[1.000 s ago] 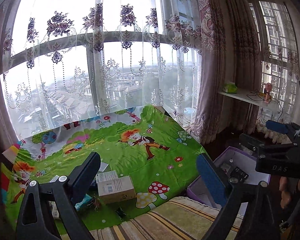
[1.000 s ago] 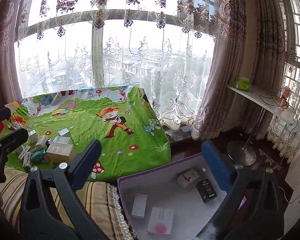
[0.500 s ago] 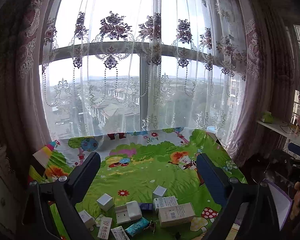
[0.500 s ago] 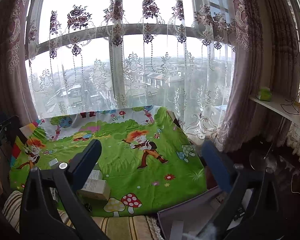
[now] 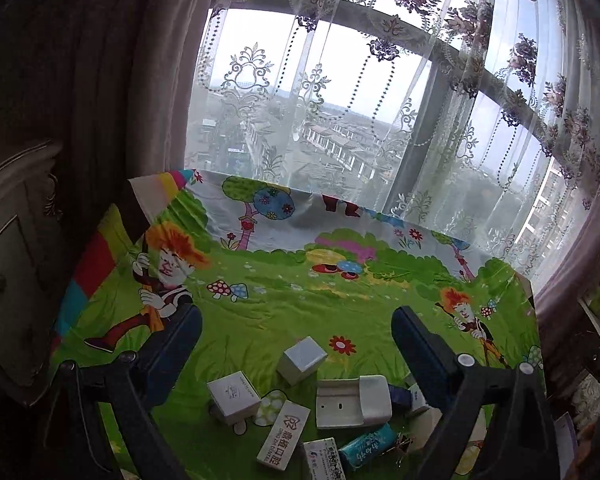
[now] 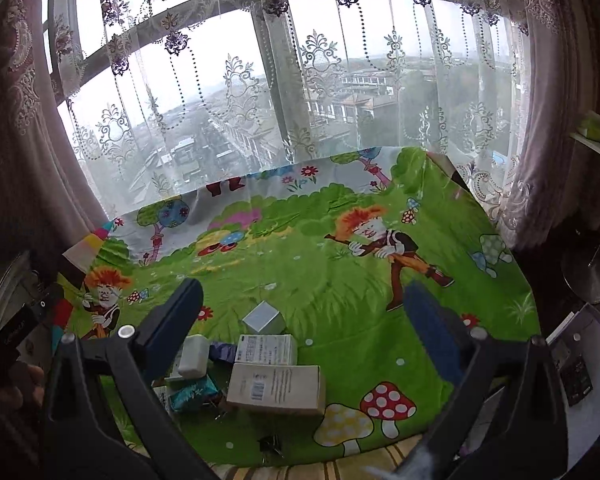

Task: Organize rigid objects
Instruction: 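Move both open tools back over the remaining boxes on the bed, then grasp the small white cube box with the left tool while the right tool grasps the beige barcode box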

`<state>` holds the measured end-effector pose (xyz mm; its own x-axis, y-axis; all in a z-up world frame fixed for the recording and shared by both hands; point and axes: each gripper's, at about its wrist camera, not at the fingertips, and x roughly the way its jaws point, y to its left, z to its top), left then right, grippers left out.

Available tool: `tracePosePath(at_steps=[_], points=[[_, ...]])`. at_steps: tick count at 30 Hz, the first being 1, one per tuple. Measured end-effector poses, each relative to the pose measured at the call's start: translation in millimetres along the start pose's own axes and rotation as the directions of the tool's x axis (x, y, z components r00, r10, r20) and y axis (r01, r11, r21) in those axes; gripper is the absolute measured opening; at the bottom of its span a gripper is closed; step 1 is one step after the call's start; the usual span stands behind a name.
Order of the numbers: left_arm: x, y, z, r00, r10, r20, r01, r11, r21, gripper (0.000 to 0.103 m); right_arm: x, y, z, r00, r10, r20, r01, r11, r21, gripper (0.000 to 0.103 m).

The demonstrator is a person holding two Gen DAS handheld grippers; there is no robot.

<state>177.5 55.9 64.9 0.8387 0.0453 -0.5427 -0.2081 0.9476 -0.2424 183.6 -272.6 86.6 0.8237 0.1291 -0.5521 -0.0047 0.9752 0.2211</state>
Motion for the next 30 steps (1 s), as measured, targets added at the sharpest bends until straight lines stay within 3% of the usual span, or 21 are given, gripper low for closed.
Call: tracePosePath(at_steps=[4,7,11,19,30], points=[[17.5,34.9,-25.4,0.996,0.03,-0.08,-0.037,0.995,-0.09,0.093,24.3,13.3,-28.3,0.998,0.032,-0.057,-0.033,0.999,-0.014,0.101],[29.0,58.0,-39.7,0.989,0.003,-0.149,-0.031,0.981,-0.19,0.09,40.0,22.9,-47.9,0.99,0.039,-0.137,-0.049,0.996,-0.073,0.101],[31.5,73.9,-46.7,0.984,-0.016,-0.177,-0.034,0.961,-0.274,0.088,57.7,29.8,-64.3,0.971,0.025,-0.238,-0.058,0.99,-0.132,0.101],[44.7,62.3,-51.0,0.97,0.029,-0.24,-0.081,0.975,-0.207,0.088,82.8,33.1,-82.1,0.932,-0.016,-0.363,-0.048,0.985,-0.168,0.101],[84.8,62.1,-57.1,0.912,0.108,-0.396,-0.192,0.965,-0.178,0.088,101.1,47.9,-90.4,0.905,-0.045,-0.424,-0.056,0.973,-0.224,0.101]])
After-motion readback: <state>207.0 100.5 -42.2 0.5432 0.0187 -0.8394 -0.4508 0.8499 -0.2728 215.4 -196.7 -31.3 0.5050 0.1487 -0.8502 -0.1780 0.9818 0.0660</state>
